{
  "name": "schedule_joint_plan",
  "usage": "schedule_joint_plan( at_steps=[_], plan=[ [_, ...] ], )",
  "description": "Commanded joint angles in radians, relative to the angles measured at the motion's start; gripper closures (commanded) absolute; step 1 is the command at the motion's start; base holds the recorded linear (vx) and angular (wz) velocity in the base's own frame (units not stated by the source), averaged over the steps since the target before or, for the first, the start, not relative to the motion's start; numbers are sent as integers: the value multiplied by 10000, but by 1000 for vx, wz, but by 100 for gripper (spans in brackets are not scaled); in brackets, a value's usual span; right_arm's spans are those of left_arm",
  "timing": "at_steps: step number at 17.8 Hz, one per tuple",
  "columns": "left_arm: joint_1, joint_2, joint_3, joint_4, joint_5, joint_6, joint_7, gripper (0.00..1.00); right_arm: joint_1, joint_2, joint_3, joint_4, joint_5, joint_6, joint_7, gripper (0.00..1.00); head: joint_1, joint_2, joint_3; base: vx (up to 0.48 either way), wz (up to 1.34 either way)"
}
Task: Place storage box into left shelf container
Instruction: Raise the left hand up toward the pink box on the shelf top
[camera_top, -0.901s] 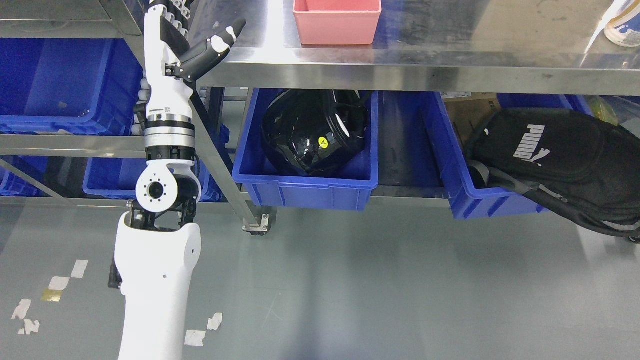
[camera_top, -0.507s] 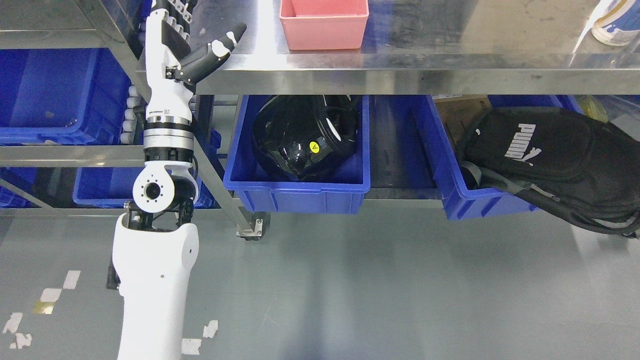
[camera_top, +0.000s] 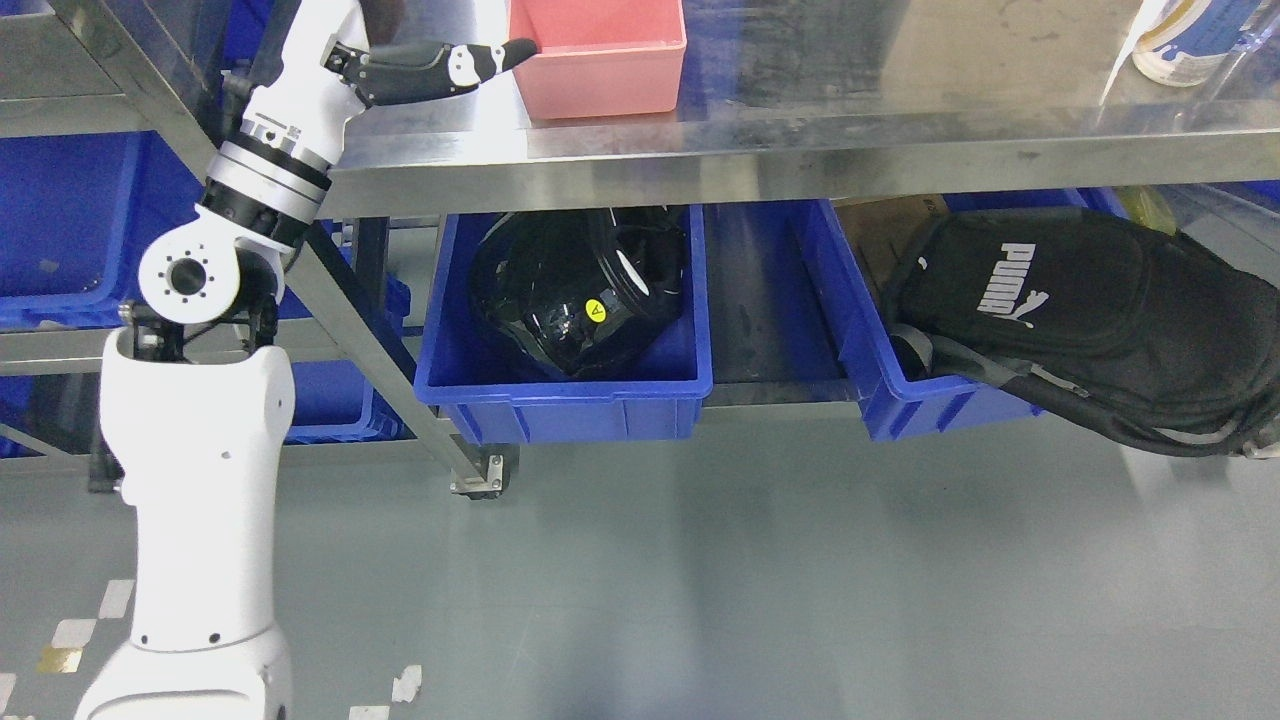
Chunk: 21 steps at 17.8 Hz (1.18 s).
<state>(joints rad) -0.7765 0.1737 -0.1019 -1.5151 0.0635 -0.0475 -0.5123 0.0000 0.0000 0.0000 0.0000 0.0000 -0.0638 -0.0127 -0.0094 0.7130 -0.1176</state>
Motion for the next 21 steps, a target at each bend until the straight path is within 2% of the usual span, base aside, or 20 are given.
schedule_joint_plan(
  at_steps=[1, 4, 6, 10, 14, 18, 21],
  plan=[
    [-1207, 2389, -1374, 808, -1276, 76, -1286, 0, -76, -175, -30, -175, -15, -7, -10, 0, 0, 0, 0, 17, -58],
    [-1652, 2329, -1695, 1313, -2504, 76, -2559, 1, -76, -175, -30, -175, -15, -7, 5, 0, 0, 0, 0, 11, -41],
    [-2080, 2146, -2184, 1833, -2706, 76, -2990, 2, -76, -175, -30, -175, -15, -7, -11, 0, 0, 0, 0, 0, 0],
    [-2955, 1196, -2602, 3214, -3073, 61, -3007, 3, -76, -175, -30, -175, -15, -7, 5, 0, 0, 0, 0, 0, 0],
    [-3019, 367, -2602, 3861, -3688, 76, -3450, 6, -76, -175, -30, -175, -15, -7, 5, 0, 0, 0, 0, 0, 0],
    [-3110, -247, -2602, 4289, -4040, 76, -3605, 7, -76, -175, -30, -175, -15, -7, 5, 0, 0, 0, 0, 0, 0],
    [-3447, -570, -2617, 4917, -4301, 61, -3621, 13, -76, -175, -30, -175, -15, -7, 5, 0, 0, 0, 0, 0, 0]
  ],
)
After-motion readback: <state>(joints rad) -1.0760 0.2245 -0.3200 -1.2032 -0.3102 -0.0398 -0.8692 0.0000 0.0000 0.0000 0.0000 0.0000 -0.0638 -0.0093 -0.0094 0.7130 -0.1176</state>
